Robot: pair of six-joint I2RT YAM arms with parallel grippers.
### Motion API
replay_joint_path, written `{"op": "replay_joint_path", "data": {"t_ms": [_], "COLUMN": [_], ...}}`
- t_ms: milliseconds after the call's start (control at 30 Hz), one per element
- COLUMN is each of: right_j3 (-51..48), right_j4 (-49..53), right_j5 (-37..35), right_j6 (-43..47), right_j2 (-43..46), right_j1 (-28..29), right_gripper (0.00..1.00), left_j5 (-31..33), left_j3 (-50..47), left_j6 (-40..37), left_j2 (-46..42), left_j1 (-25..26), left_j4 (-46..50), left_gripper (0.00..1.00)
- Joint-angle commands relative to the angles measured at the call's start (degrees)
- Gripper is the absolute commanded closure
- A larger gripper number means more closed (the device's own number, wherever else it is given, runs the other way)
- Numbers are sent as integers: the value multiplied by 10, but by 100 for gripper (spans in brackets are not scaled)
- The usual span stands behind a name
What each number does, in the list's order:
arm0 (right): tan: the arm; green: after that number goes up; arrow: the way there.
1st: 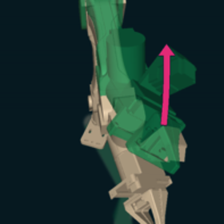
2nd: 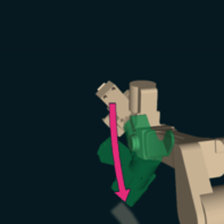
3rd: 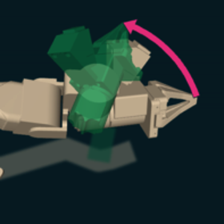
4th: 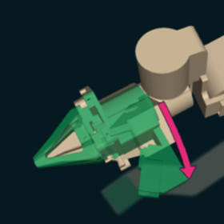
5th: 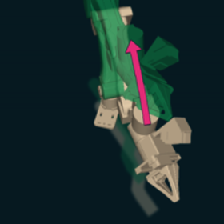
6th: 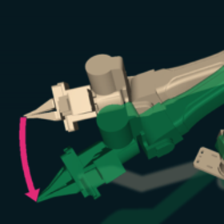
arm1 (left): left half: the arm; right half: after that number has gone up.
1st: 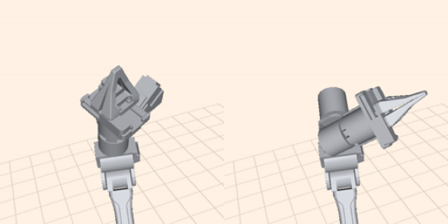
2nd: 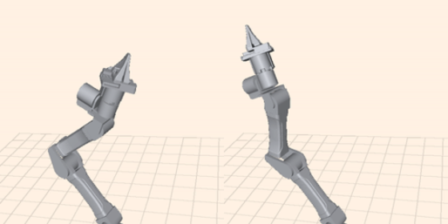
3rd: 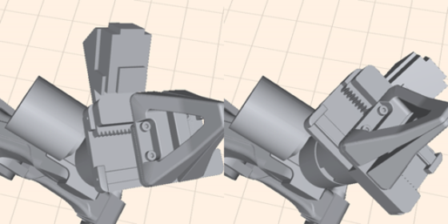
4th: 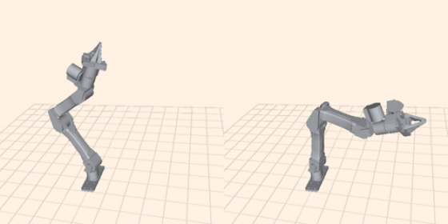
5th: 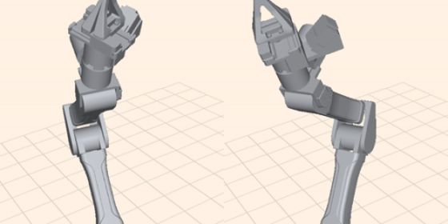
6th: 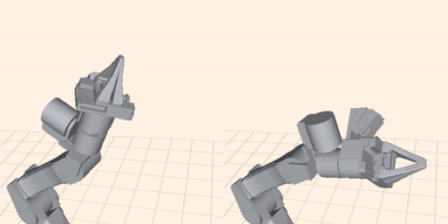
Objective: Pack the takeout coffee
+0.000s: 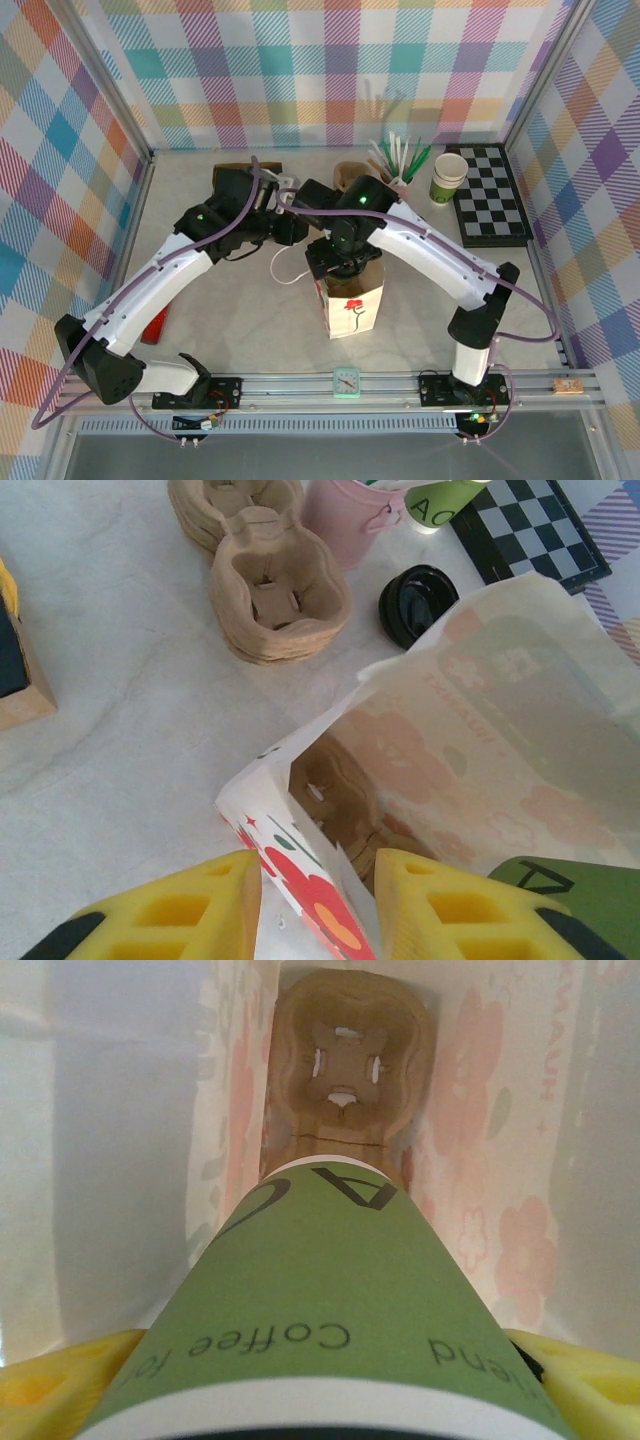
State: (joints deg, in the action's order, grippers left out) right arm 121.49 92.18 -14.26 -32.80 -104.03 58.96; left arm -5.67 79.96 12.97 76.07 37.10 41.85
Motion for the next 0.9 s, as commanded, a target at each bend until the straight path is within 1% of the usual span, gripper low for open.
{"op": "replay_joint_path", "data": {"t_ms": [0, 200, 300, 367, 500, 733, 867], "right_j3": [-9, -28, -35, -39, -49, -69, -78], "right_j4": [101, 101, 100, 100, 99, 84, 75], "right_j5": [-16, -35, -43, -44, -41, -39, -33], "right_j6": [-27, -44, -50, -49, -52, -54, -54], "right_j2": [2, 12, 19, 20, 17, 18, 19], "right_j1": [5, 5, 6, 6, 6, 5, 5], "right_gripper": [39, 38, 38, 38, 38, 37, 37], "left_j5": [-2, -3, -1, 0, -13, -30, -27], "left_j3": [-12, -22, -27, -26, -33, -41, -53], "left_j6": [12, 14, 15, 16, 21, 27, 28], "left_j2": [-21, -25, -32, -37, -52, -59, -65], "left_j1": [6, 6, 6, 6, 6, 6, 6], "left_j4": [-3, -4, -4, -1, -6, -8, -8], "left_gripper": [64, 62, 57, 51, 46, 45, 43]}}
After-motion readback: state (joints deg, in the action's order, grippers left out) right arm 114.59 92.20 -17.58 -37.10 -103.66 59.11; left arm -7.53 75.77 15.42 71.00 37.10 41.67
